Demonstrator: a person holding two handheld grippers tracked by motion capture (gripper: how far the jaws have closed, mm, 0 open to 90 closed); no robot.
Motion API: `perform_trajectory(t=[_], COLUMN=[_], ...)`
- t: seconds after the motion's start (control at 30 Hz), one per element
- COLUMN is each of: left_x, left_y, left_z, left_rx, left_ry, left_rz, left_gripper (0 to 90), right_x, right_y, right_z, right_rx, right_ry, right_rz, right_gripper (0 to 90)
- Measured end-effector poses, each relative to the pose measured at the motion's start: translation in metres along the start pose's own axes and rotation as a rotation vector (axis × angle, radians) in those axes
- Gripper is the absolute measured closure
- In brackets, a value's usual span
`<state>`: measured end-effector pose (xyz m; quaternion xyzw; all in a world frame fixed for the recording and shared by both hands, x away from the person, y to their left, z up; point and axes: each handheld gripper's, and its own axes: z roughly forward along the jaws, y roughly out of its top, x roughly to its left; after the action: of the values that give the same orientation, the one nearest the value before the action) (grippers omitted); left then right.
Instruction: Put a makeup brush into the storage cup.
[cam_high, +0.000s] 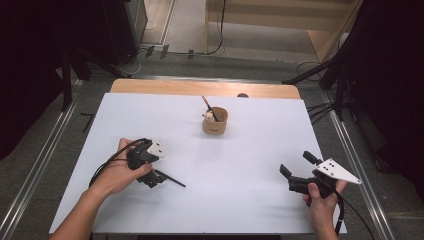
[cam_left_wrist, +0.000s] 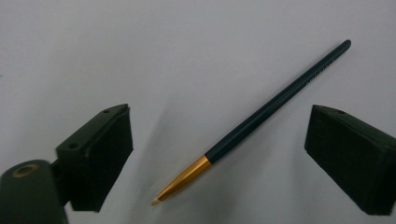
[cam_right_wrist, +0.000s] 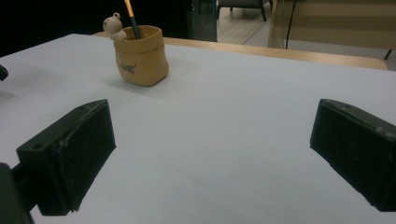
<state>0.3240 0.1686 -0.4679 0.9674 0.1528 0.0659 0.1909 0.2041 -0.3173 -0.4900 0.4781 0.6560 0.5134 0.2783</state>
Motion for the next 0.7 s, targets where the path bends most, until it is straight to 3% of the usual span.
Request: perform_trajectory(t=[0.2, 0.47, 0.6, 0.7], left_x=[-0.001, -0.003, -0.003, -0.005], left_y=[0.000, 0.003, 0.004, 0.005], left_z=[0.008, 0.012, 0.012, 0.011], left_rx=[0.065, 0.137, 0.147, 0.145], left_ry=[-0.018, -0.013, -0.016, -0.027], left_rz=[0.018, -0.033, -0.027, -0.028], left_gripper=[17.0, 18.7, 19.0, 26.7], right_x=[0.001, 0.001, 0.002, 0.003], right_y=[0.000, 0.000, 0.000, 0.000], right_z=[0.001, 0.003, 0.004, 0.004], right_rx=[0.004, 0.011, 0.014, 0.018], right_ry=[0.003, -0.004, -0.007, -0.007], right_rz=[-0.004, -0.007, -0.012, -0.016], right_gripper=[0.4, 1.6, 2.1, 2.8])
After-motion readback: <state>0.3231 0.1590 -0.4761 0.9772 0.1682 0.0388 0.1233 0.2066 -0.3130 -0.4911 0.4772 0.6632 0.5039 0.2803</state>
